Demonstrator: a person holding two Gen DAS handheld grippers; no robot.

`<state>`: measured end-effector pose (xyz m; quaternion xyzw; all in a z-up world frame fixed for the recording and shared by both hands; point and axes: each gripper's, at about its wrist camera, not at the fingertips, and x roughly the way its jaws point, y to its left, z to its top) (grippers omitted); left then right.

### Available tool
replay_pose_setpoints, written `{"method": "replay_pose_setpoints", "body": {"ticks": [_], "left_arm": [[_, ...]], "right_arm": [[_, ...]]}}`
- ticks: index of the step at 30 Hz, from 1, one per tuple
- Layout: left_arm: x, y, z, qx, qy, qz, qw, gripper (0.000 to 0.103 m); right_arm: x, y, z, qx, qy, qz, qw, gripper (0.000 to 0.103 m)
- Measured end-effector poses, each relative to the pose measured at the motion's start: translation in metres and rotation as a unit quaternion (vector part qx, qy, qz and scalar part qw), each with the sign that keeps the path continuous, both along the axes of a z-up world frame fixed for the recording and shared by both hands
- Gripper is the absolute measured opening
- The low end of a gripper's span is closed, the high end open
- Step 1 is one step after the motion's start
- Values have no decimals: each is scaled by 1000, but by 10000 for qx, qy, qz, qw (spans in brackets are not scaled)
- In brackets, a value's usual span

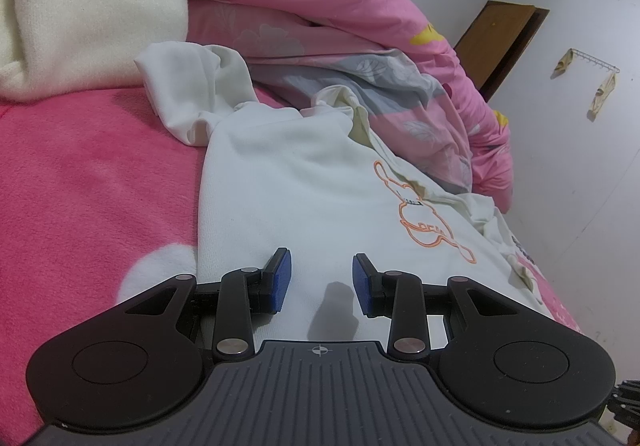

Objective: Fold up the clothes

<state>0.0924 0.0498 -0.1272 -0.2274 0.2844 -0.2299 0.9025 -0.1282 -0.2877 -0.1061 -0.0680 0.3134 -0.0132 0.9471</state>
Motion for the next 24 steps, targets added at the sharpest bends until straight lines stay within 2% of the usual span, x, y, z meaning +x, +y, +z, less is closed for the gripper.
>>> {"method": "replay_pose_setpoints", "body": {"ticks": [1,3,9,14,19,24], "left_arm": [[0,0,0,0,0,1,10000,34],[0,0,0,-1,0,0,10000,34],[0,0,0,-2,-1,1,10000,34],[0,0,0,-1,-1,0,10000,34],[0,0,0,3,-4,-1,10000,34],[0,0,0,3,-5,-2,10000,34]], "right_arm": [[1,0,-1,-45,36,5,10000,11],[3,1,-3,-139,31,8,9999,19],[14,-3,-9,-244,64,-23,9997,18],[20,-8,-15,-158,125,-27,9998,16],[19,-13,-13,-14,51,-47,10000,0],[12,-11,-11,3,-59,-38,10000,0]]}}
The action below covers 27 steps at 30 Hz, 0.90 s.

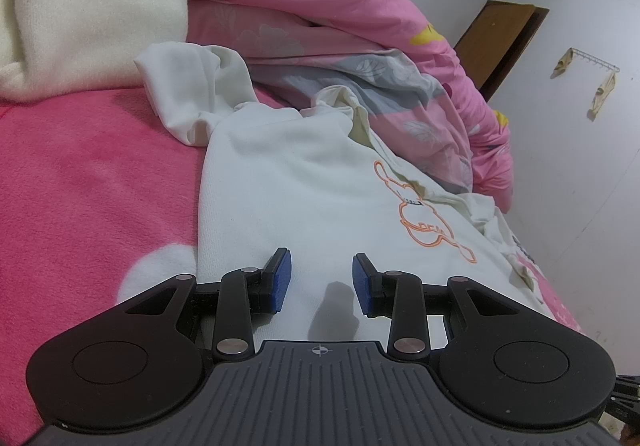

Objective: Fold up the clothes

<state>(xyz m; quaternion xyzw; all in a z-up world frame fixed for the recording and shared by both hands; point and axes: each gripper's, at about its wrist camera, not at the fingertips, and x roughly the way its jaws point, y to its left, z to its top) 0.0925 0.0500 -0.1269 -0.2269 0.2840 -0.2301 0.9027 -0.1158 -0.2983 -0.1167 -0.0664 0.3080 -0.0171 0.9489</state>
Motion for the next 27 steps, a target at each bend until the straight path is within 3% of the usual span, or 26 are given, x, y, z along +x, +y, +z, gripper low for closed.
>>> {"method": "replay_pose_setpoints", "body": {"ticks": [20,23,25,27], "left_arm": [[0,0,0,4,-4,4,10000,34],[0,0,0,0,-4,2,10000,34],[0,0,0,3,-5,4,10000,34],[0,0,0,6,-6,5,10000,34]], "right_arm": [[-10,11,10,6,-103,76,9999,1],[-2,9,7,-94,-94,-3,9999,5],[4,9,4,-144,-57,-28,9999,19],[9,9,0,-215,4,-52,9998,23]]}}
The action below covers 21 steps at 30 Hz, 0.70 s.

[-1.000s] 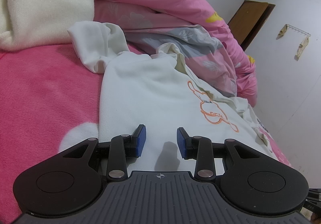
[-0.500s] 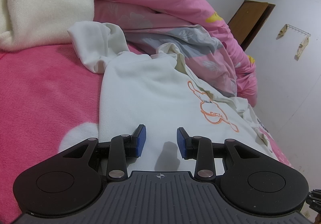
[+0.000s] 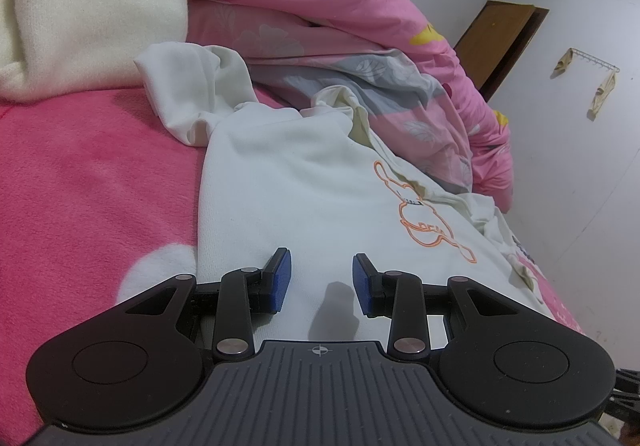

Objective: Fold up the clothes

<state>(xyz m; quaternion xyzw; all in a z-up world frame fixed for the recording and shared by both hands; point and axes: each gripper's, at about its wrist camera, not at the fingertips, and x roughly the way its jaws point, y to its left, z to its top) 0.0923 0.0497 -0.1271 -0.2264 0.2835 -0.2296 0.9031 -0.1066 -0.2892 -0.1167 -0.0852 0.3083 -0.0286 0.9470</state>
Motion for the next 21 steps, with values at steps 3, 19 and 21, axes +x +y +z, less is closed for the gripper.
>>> {"method": "replay_pose_setpoints", "body": {"ticks": [3,19,21], "left_arm": [[0,0,0,-1,0,-2,10000,34],[-1,0,0,-2,-2,-4,10000,34],[-1,0,0,0,-3,-3,10000,34]], "right_arm": [[4,-2,-6,35,65,26,10000,23],[-11,-11,5,394,-219,-192,9988,0],[-15,-11,7,446,-255,-209,9985,0]]}}
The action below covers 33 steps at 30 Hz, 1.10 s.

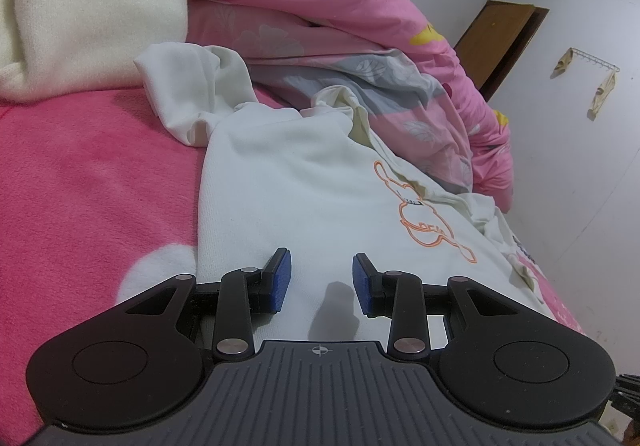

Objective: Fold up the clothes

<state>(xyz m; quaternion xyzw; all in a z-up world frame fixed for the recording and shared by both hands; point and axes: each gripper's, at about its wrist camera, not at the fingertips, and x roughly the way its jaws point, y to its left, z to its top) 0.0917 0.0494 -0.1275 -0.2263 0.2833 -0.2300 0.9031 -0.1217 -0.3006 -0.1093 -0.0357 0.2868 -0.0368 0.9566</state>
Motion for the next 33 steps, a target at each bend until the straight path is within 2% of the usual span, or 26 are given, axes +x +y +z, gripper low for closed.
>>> {"method": "replay_pose_setpoints", "body": {"ticks": [8,11,13,16,18,20,21,22,27,29,30,31,33], "left_arm": [[0,0,0,-1,-1,-3,10000,34],[0,0,0,-2,0,-1,10000,34],[0,0,0,0,-1,-3,10000,34],[1,0,0,-10,5,-5,10000,34],[1,0,0,-17,8,-3,10000,34],[1,0,0,-20,11,-2,10000,34],[1,1,0,-23,13,-3,10000,34],[1,1,0,-27,15,-3,10000,34],[0,1,1,-57,35,1,10000,34],[1,1,1,-75,48,2,10000,34],[1,2,1,-85,54,2,9999,34],[1,2,1,-94,61,2,9999,34],[1,2,1,-115,71,4,9999,34]], "right_arm": [[-17,2,8,224,-98,0,9997,0],[-25,9,10,475,-110,232,9985,0],[-29,18,10,879,-19,665,9939,0],[-31,44,3,1433,489,1683,9740,0],[-28,68,-5,1384,969,2146,9620,4],[-25,93,-13,1134,1333,2370,9556,25],[-24,102,-17,1040,1426,2391,9548,48],[-23,109,-19,969,1457,2386,9552,62],[-19,119,-22,836,1470,2245,9597,88],[-20,115,-23,919,1423,2281,9588,81],[-21,114,-23,992,1386,2425,9551,60],[-22,114,-23,1030,1361,2508,9529,56],[-23,117,-24,969,1356,2443,9553,58]]}}
